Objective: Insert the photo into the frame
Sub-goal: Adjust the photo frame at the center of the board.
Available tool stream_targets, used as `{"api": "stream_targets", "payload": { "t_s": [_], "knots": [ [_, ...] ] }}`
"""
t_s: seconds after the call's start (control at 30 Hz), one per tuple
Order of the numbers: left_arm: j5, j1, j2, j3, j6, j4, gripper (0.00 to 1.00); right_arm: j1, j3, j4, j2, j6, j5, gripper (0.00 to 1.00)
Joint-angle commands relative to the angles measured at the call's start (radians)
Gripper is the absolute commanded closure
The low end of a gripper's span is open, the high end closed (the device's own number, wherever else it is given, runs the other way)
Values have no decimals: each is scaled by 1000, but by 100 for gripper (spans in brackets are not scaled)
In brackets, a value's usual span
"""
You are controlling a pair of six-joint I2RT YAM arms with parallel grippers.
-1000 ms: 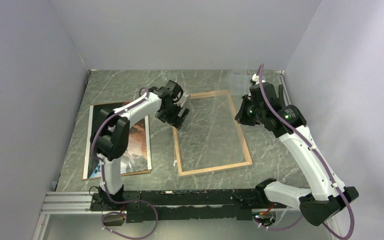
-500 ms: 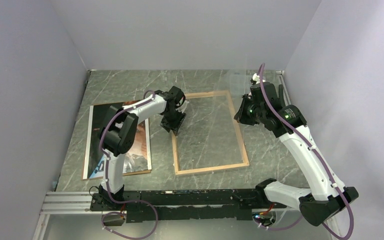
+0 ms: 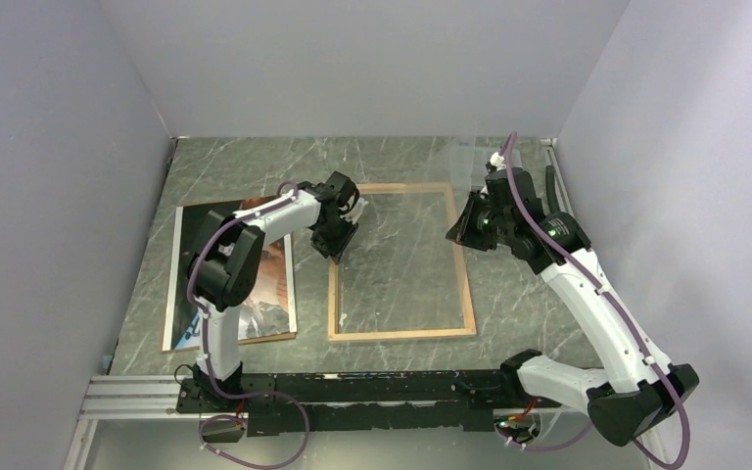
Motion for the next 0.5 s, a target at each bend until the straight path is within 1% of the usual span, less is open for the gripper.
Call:
{"api": "stream_targets", "payload": {
  "t_s": [0.0, 0.1, 0.2, 0.27, 0.47],
  "knots": [
    [-51, -2, -2, -46, 116, 31, 80, -3, 5, 99, -50, 44, -27, 100],
    [-51, -2, 2, -49, 127, 36, 86, -4, -6, 111, -60, 67, -38, 100],
    [-51, -3, -2, -60, 147, 52, 87, -3, -32, 137, -70, 91, -51, 100],
    [-84, -3, -4, -69, 163, 64, 89, -2, -53, 153, -75, 110, -65, 100],
    [-96, 5, -31, -101, 178, 56, 93, 5, -172, 233, -102, 181, -111, 100]
  ]
}}
